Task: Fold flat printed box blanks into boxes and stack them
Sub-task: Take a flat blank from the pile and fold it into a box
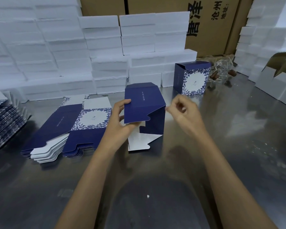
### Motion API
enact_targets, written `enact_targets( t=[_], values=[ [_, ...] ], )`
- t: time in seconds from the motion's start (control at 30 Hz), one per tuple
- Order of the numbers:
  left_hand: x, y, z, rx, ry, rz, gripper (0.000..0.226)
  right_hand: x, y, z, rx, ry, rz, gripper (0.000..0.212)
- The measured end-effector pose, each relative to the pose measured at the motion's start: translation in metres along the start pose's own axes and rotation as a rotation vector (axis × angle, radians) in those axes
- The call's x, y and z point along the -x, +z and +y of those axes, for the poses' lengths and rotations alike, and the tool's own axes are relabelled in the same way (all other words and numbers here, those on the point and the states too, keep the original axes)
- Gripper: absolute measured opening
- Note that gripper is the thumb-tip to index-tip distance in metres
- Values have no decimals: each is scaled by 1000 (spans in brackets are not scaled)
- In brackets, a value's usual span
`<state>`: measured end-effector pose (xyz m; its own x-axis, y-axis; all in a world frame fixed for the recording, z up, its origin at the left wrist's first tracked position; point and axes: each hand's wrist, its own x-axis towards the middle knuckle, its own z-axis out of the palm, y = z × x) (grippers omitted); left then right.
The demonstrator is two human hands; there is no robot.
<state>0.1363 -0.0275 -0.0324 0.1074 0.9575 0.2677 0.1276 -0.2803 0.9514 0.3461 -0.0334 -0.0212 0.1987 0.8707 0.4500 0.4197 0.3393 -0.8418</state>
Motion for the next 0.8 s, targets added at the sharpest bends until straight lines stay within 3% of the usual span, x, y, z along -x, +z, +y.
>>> enact_targets(
  t=[0.07, 0.17, 0.27, 0.37, 0.5, 0.7, 0.8],
  values=[
    [-1, -2, 0, -30, -3, -46, 71, 2, 6, -8, -69, -11, 48, 14],
    [-2, -11, 2, -111, -19, -176, 85, 8, 16, -10, -44, 22, -148, 27],
    [-2, -16, 5, -177, -33, -221, 88, 11, 21, -6, -69, 42, -152, 30],
    [0, -10, 7, -97, 4, -93, 63, 10, 25, -8, -171, 12, -79, 26],
    [0, 3, 4, 27, 177, 23, 25, 11, 29, -11, -175, -22, -123, 23],
    [0, 17, -2, 75, 181, 207, 14, 14, 43, -13, -203, -25, -40, 21],
    [0, 15, -2, 68, 196, 192, 15, 12, 43, -11, -211, -38, -26, 20]
  ],
)
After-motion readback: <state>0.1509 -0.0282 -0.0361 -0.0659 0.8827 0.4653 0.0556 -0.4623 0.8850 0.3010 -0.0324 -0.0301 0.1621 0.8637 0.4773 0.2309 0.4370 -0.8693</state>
